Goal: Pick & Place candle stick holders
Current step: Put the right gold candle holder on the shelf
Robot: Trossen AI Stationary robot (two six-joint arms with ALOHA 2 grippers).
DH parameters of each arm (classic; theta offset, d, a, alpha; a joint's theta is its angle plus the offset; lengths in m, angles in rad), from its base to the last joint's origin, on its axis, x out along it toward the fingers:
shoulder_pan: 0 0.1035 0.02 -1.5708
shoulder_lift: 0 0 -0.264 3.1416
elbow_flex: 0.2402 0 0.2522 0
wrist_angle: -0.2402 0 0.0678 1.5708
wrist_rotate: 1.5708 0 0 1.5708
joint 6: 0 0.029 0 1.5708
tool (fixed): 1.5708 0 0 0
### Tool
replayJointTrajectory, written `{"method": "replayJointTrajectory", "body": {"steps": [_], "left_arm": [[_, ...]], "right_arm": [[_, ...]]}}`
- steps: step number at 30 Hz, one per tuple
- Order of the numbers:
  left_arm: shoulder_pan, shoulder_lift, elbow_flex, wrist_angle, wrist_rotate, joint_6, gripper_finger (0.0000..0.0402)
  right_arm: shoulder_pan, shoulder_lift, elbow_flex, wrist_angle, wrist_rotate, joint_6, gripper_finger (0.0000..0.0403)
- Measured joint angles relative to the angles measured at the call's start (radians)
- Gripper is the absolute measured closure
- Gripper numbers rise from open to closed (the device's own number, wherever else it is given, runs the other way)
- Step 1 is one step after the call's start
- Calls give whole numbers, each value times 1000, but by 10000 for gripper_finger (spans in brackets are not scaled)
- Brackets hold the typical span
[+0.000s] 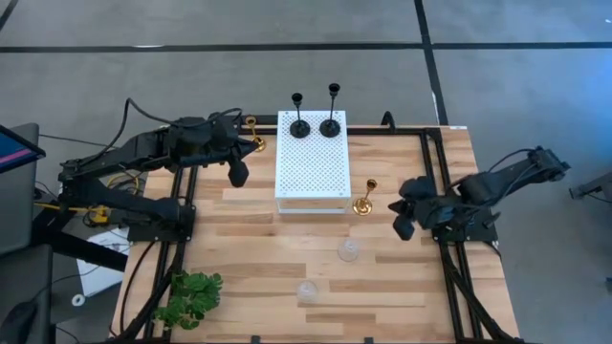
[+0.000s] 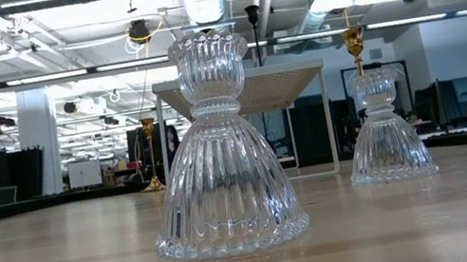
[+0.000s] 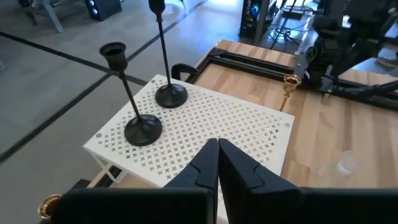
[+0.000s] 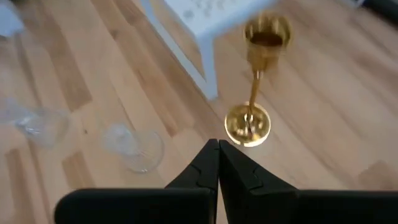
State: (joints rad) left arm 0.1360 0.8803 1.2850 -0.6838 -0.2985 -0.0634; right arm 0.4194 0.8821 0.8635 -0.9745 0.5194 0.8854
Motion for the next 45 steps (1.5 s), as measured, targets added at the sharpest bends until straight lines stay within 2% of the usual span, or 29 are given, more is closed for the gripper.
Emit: {"method": "replayJointTrajectory", "body": {"steps": [6,10,16,23,27,38,41,45], "left_arm": [[0,0,0,1,0,26,396],[0,0,0,1,0,26,393],[0,0,0,1,0,26,396],[0,0,0,0,0,26,393],[0,0,0,1,0,26,396],[0,0,0,0,0,26,396],[0,0,0,0,0,26,396],[0,0,0,0,0,26,393]], "right_arm": [[-13,-65,-227,322,-5,10,403],[-33,-87,-340,494,3,-61,403],[-99,-52,-401,498,39,-109,403],[-192,2,-403,540,47,-110,394],[-223,29,-403,618,33,-153,348],[-264,118,-403,699,26,-187,165],[-284,141,-403,728,29,-187,145],[-314,166,-403,759,39,-189,149]]}}
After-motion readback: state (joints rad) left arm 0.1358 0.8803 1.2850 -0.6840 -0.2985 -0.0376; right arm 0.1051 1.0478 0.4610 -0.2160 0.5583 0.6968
